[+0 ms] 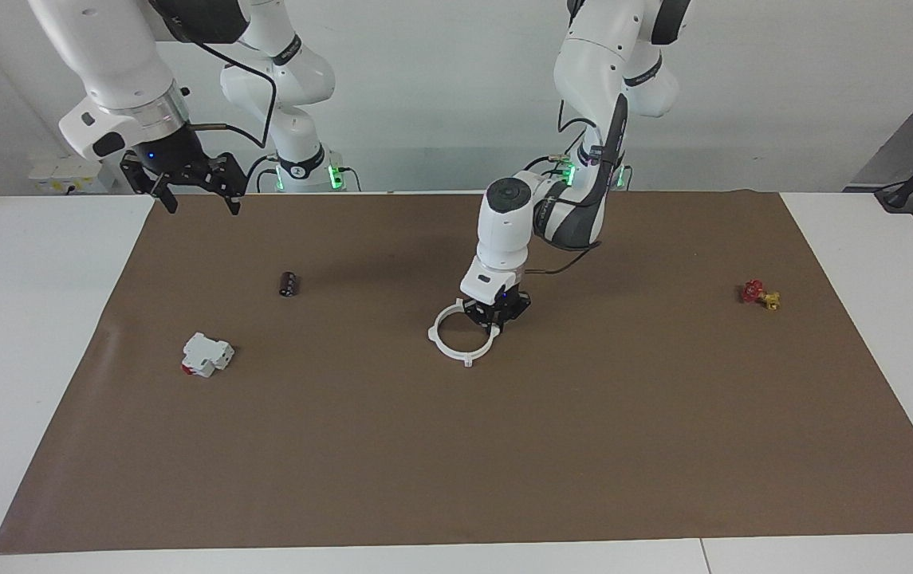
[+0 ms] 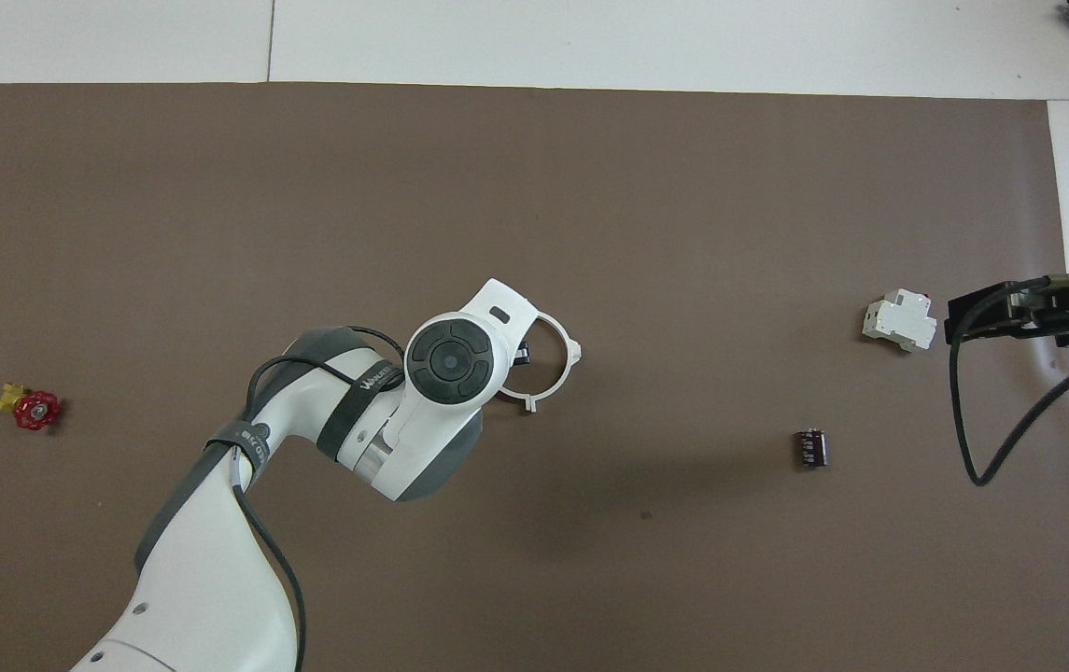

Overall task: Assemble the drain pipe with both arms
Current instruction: 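Press the held half onto the center half to close the ring, then open the left gripper and withdraw it from the ring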

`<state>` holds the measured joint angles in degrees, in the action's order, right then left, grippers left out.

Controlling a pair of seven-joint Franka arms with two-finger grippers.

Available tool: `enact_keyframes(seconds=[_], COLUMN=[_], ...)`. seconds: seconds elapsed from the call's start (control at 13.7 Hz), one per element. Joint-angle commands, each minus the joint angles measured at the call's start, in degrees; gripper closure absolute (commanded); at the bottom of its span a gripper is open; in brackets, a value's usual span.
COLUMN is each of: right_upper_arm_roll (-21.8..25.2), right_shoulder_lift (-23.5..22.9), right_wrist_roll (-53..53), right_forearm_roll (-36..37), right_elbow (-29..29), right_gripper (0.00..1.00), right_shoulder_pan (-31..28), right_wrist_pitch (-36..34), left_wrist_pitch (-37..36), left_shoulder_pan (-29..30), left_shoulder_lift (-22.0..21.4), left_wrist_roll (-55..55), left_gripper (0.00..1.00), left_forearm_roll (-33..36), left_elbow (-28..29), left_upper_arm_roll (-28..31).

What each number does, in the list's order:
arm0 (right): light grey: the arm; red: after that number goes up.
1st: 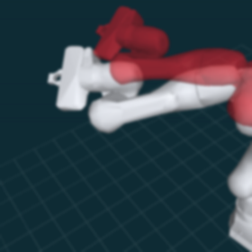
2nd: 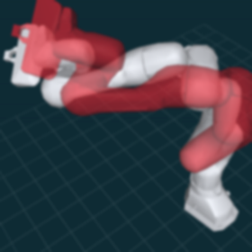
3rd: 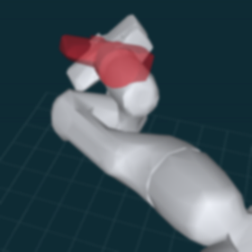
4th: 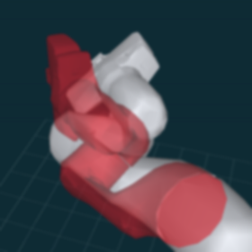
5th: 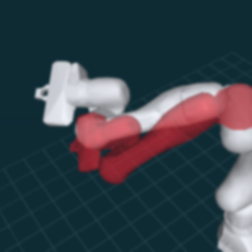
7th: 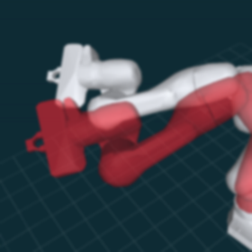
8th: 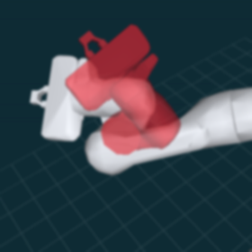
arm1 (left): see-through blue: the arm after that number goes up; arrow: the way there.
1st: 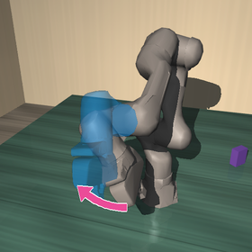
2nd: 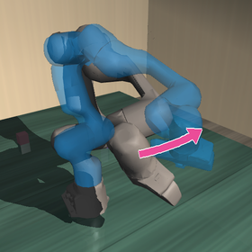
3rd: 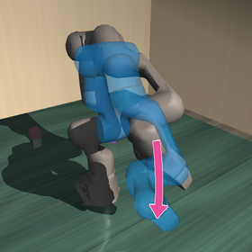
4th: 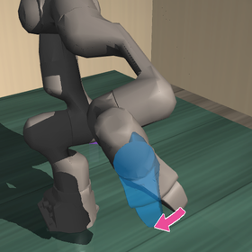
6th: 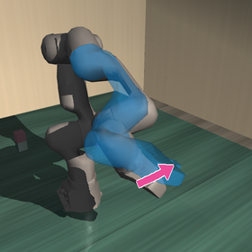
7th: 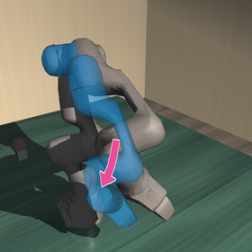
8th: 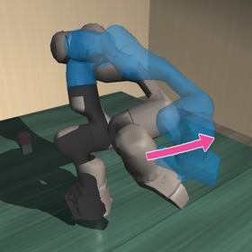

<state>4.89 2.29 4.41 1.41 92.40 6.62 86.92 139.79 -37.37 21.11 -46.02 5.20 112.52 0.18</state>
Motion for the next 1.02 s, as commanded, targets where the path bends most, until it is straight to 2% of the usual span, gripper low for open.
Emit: enact_keyframes(seconds=[0.0,0.07,0.15,0.22,0.44,0.51,0.8,0.95], right_upper_arm_roll=[-0.1,-0.1,-0.1,-0.1,-0.1,-0.1,-0.1,-0.1], right_shoulder_lift=[1.0,1.0,1.0,1.0,1.0,1.0,1.0,1.0], right_wrist_roll=[-1.0,-1.0,-1.0,-1.0,-1.0,-1.0,-1.0,-1.0], right_forearm_roll=[-1.0,-1.0,-1.0,-1.0,-1.0,-1.0,-1.0,-1.0], right_elbow=[0.9,0.9,0.9,0.9,0.9,0.9,0.9,0.9], right_gripper=[0.00,0.00,0.00,0.00,0.00,0.00,0.00,0.00], right_shoulder_pan=[-0.3,-0.3,-0.3,-0.3,-0.3,-0.3,-0.3,-0.3], right_wrist_pitch=[0.8,0.8,0.8,0.8,0.8,0.8,0.8,0.8], left_wrist_pitch=[1.1,1.3,1.4,1.3,1.5,1.4,0.4,-2.9], left_shoulder_pan=[-1.4,-1.3,-1.0,-1.0,-0.8,-0.8,-0.5,0.5], left_shoulder_lift=[-0.6,-0.6,-0.6,-0.6,-0.6,-0.6,-1.2,-3.1], left_wrist_roll=[-1.6,-1.4,-1.4,-1.0,-0.7,-0.8,-0.7,-0.2], left_gripper=[1.00,0.98,0.58,0.36,0.12,0.00,0.00,0.00], left_forearm_roll=[1.3,1.3,1.3,1.3,1.3,1.3,1.3,1.3], left_elbow=[1.3,1.3,1.2,1.2,1.0,0.9,0.0,0.0], left_upper_arm_roll=[1.0,1.0,1.0,1.0,1.0,1.0,0.9,1.0])
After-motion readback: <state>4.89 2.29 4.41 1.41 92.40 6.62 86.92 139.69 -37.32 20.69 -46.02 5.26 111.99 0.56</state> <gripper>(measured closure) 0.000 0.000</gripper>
